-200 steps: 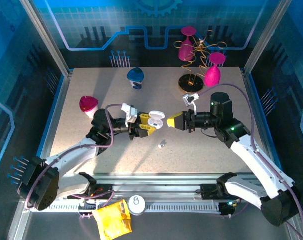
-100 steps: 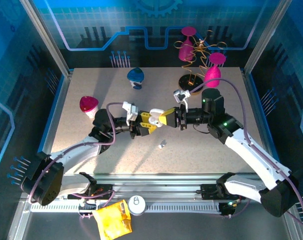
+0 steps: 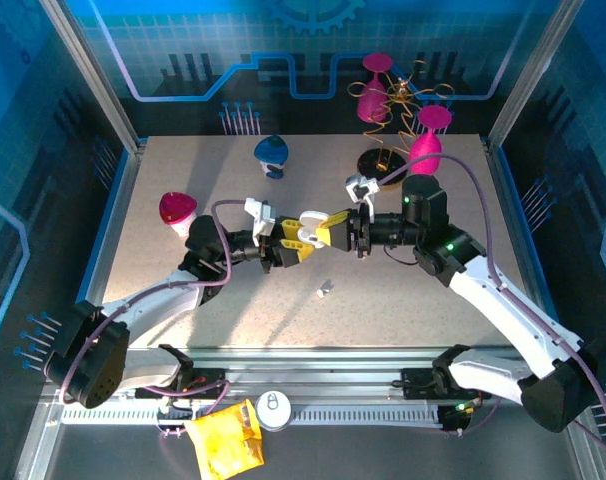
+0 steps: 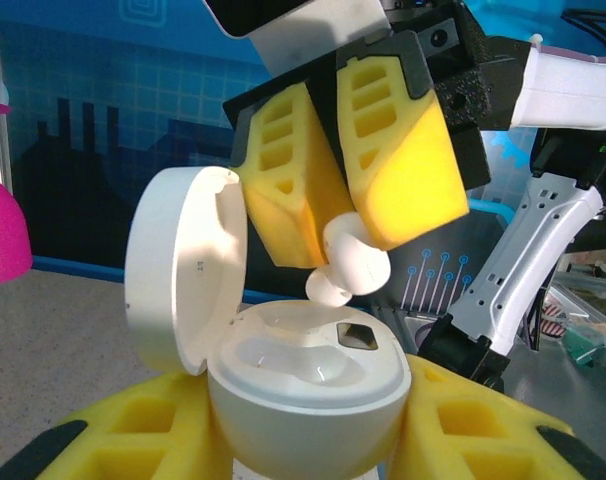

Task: Insert wireless bluetooth earbuds into charging case

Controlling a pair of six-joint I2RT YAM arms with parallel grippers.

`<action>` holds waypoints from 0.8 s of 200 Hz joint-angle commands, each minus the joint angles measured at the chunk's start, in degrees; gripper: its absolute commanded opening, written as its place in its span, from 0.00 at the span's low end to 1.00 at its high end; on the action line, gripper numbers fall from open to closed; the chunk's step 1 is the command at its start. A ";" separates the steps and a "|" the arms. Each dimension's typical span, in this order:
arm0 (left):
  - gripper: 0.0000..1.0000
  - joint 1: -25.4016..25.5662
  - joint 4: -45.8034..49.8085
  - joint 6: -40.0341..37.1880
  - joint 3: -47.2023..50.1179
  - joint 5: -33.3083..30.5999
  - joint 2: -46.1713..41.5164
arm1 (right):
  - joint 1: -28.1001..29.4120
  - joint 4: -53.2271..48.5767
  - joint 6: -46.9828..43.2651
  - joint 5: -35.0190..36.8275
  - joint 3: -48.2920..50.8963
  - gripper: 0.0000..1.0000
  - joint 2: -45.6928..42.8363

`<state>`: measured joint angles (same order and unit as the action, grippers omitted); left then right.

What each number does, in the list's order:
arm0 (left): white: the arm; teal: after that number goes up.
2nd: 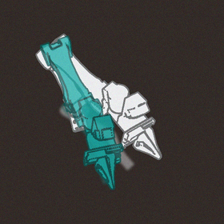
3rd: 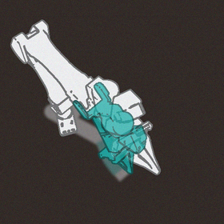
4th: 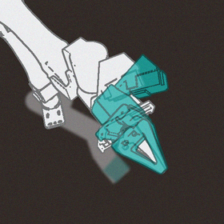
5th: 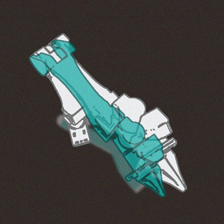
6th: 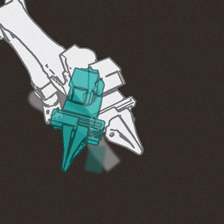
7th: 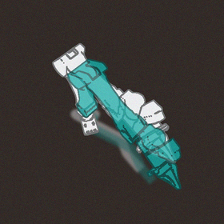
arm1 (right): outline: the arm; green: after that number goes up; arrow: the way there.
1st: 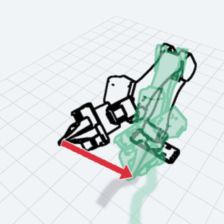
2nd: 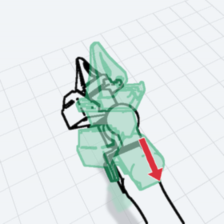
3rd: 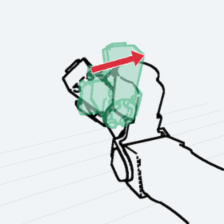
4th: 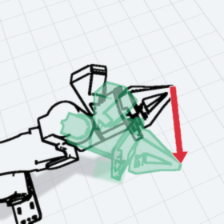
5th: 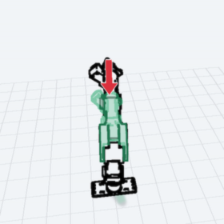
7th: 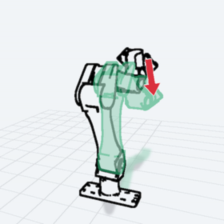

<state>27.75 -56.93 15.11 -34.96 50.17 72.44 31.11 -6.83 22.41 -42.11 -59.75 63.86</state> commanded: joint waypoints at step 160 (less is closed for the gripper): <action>0.35 -0.12 -10.11 3.26 -2.39 -1.12 1.12 | 2.72 -6.18 -4.07 13.36 -2.75 0.29 -0.41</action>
<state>27.57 -61.21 18.11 -35.00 47.62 73.97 33.45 -10.68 18.79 -31.79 -60.88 63.16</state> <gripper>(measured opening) 0.366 0.281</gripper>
